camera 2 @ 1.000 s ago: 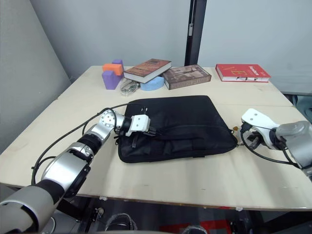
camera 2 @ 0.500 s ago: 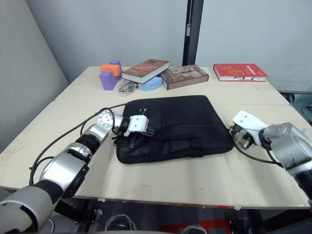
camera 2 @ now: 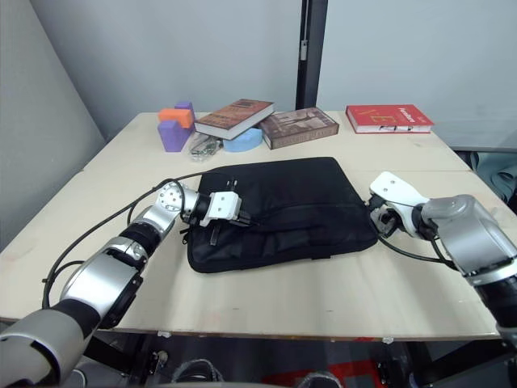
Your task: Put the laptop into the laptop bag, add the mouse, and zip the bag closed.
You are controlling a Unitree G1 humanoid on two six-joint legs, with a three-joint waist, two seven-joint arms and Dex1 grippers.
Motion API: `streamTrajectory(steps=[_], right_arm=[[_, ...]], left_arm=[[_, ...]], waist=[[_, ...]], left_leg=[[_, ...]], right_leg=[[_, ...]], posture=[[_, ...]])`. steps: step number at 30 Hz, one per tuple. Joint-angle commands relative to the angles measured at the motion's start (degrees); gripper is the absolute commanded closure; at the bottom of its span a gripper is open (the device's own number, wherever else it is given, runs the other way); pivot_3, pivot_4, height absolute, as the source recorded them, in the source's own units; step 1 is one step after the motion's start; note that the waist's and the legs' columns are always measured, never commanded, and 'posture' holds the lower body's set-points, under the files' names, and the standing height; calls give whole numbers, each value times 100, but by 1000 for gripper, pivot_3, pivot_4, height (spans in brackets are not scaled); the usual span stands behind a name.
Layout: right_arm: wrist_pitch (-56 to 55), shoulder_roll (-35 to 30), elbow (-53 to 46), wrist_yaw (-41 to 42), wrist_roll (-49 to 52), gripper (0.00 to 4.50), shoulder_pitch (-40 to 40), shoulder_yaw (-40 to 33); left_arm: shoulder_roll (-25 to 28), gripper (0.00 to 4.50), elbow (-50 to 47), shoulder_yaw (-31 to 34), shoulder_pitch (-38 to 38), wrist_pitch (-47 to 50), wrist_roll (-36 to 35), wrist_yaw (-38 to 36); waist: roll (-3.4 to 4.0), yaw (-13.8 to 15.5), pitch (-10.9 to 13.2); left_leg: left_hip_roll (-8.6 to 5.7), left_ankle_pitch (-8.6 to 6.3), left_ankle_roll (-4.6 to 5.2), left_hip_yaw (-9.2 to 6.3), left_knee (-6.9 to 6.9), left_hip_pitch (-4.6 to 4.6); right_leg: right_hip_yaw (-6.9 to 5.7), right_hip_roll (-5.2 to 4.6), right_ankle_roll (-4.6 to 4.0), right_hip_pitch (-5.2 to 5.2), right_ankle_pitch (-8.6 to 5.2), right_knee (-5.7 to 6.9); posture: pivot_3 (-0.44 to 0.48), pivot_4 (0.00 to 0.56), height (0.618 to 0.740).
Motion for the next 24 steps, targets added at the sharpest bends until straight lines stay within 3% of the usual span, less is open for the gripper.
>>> streamTrajectory(steps=[1, 3, 7, 14, 24], right_arm=[[78, -7, -285, 94, 261, 4472, -57, -403], [291, 13, -458, 248, 567, 4472, 83, -674], [537, -75, -871, 523, 1055, 3006, 425, -1093], [577, 78, -392, 428, 1308, 600, 656, -1295], [30, -1013, -511, 1749, 1857, 600, 1917, -2713]], left_arm=[[61, 4500, 454, -443, 579, 398, 558, -321], [83, 4500, 407, -371, 564, 447, 462, -385], [96, 4500, 202, -66, 499, 713, 95, -678], [437, 4500, -1161, 465, 665, 1812, -859, -1611], [1713, 4500, -3635, 954, 1334, 3832, -1838, -1782]], waist=[[0, 2, 0], [0, 10, 0], [2, 5, 1], [11, -30, 30], [3, 52, 74]], left_leg=[[0, 0, 0, 0, 0, 0], [0, 0, 0, 1, -1, -1], [3, 0, -2, 5, -3, -3], [20, -6, -21, 18, -15, -31], [29, 2, 28, 25, 2, -142]], right_leg=[[0, 0, -1, 0, 1, 0], [-1, 0, -12, 0, 7, 0], [-1, 1, -54, -4, 33, 0], [-2, 14, -60, -55, 33, -2], [-6, 20, -74, -159, 23, 1]], posture=[[0, 150, 725], [0, 150, 725], [0, 150, 725], [0, 150, 725], [0, 150, 725]])
